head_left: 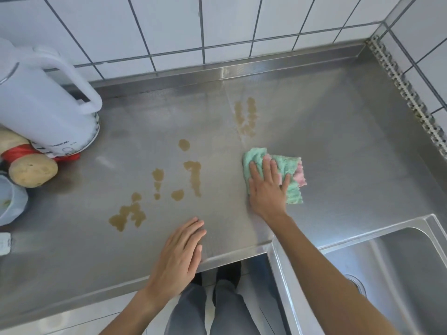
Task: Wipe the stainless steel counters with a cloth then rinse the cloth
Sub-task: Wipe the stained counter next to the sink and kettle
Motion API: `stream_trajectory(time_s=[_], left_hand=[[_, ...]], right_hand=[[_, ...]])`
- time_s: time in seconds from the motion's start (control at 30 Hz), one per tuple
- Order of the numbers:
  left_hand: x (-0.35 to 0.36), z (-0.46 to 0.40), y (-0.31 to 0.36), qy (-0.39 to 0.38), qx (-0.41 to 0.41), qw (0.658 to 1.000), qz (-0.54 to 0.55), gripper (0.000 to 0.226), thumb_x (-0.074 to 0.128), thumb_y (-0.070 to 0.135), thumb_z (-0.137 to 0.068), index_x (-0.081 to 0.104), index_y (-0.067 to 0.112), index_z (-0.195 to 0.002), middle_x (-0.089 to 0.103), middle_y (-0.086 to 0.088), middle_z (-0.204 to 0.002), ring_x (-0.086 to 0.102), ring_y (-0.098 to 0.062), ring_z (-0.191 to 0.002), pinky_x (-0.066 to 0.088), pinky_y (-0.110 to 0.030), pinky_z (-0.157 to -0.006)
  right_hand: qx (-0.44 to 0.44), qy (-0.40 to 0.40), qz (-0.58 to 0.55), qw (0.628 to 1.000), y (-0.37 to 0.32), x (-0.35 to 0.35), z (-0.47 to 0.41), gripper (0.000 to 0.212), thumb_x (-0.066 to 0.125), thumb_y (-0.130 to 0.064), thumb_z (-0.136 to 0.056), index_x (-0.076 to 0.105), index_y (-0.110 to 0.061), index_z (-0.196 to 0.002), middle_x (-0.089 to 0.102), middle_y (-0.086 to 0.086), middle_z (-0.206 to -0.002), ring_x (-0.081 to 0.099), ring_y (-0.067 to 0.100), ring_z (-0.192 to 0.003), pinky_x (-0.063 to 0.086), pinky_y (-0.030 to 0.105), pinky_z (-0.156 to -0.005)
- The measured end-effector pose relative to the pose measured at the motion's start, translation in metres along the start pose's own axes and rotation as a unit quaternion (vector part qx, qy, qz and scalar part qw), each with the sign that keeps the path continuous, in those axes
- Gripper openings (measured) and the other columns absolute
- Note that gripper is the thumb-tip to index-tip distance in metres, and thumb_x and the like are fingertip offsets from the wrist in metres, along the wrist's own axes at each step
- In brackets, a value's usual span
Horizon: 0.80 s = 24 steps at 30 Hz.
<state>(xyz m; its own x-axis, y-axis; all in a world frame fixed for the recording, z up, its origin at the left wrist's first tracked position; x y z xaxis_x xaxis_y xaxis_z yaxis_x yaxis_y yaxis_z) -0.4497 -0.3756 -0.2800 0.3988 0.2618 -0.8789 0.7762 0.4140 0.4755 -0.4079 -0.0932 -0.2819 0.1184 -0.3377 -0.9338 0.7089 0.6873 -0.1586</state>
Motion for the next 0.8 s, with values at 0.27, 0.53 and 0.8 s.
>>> stream_trajectory(time_s=[0.27, 0.53, 0.8], left_hand=[[0.015, -0.070, 0.028, 0.009, 0.054, 0.998, 0.005, 0.038, 0.057, 0.018, -0.102, 0.063, 0.009, -0.139, 0.055, -0.004, -0.153, 0.044, -0.019, -0.149, 0.033, -0.034, -0.123], [0.034, -0.152, 0.033, 0.009, 0.020, 0.999, -0.023, 0.043, 0.057, 0.022, -0.102, 0.058, 0.004, -0.141, 0.048, -0.012, -0.159, 0.041, -0.028, -0.152, 0.043, -0.046, -0.118], [0.055, -0.169, 0.040, 0.019, -0.007, 0.999, -0.042, 0.054, 0.043, 0.030, -0.108, 0.039, 0.007, -0.157, 0.032, -0.009, -0.169, 0.016, -0.022, -0.162, 0.026, -0.045, -0.129]], right_hand=[[-0.248, -0.026, 0.064, 0.966, 0.048, 0.004, 0.068, 0.052, 0.021, -0.041, -0.109, 0.027, -0.035, -0.161, 0.013, -0.002, -0.172, 0.011, 0.019, -0.159, 0.014, 0.050, -0.126], [0.067, 0.026, -0.033, 0.997, 0.094, -0.038, -0.055, 0.052, 0.027, -0.038, -0.110, 0.018, -0.037, -0.162, 0.001, -0.002, -0.173, -0.002, 0.019, -0.159, 0.000, 0.060, -0.124], [-0.227, -0.001, 0.032, 0.973, 0.049, -0.020, -0.028, 0.052, 0.019, -0.041, -0.109, 0.025, -0.036, -0.161, 0.010, -0.003, -0.172, 0.006, 0.018, -0.159, 0.008, 0.053, -0.126]])
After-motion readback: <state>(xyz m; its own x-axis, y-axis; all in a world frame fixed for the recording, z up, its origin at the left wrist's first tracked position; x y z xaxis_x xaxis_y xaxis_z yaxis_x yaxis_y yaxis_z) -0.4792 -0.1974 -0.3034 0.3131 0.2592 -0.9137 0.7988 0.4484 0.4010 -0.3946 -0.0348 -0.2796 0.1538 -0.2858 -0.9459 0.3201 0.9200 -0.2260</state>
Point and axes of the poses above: each hand's wrist, its own z-axis away from the middle knuckle, its own x-axis out of the palm, y = z × x, the point moved 4 cm from there along -z, towards the middle knuckle
